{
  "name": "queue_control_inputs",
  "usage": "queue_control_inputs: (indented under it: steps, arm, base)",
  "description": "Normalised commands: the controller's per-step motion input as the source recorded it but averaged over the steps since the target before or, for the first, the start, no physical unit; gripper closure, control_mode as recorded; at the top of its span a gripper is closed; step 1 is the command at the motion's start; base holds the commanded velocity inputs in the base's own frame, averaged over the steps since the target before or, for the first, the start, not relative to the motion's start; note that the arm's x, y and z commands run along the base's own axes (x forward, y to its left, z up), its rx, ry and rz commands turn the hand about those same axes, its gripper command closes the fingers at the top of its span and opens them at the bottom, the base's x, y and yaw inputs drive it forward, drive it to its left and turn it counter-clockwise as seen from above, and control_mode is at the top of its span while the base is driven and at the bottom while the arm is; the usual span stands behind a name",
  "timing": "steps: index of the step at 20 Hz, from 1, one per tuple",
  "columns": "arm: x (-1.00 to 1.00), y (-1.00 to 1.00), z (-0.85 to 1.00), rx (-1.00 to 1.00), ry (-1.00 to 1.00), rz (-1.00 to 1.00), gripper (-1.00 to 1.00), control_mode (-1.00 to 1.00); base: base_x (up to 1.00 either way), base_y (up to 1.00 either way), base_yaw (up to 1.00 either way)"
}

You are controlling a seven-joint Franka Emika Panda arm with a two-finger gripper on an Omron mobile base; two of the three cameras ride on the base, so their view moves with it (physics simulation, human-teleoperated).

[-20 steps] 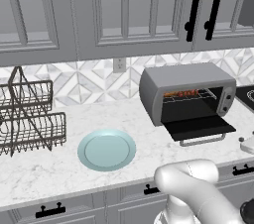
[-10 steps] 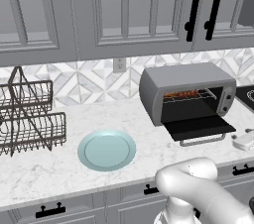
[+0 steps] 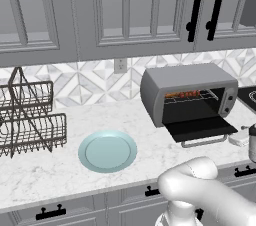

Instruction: Pick up the kebab skewer and baguette bread, and place them inside the toaster oven. Close the toaster oven door and start by setting the timer.

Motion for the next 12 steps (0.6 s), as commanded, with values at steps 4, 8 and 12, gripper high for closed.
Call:
queue_control_inputs:
  steps: [4, 8, 12]
  arm:
    - [0.25, 0.0, 0.0, 0.06, 0.0, 0.0, -1.0, -1.0]
    - [0.04, 0.0, 0.0, 0.12, -0.01, 0.0, -1.0, -1.0]
    - [0.0, 0.0, 0.07, 0.14, -0.05, 0.0, -1.0, -1.0]
  base:
    - [0.0, 0.0, 0.0]
    - [0.0, 0.0, 0.0]
    - [0.0, 0.0, 0.0]
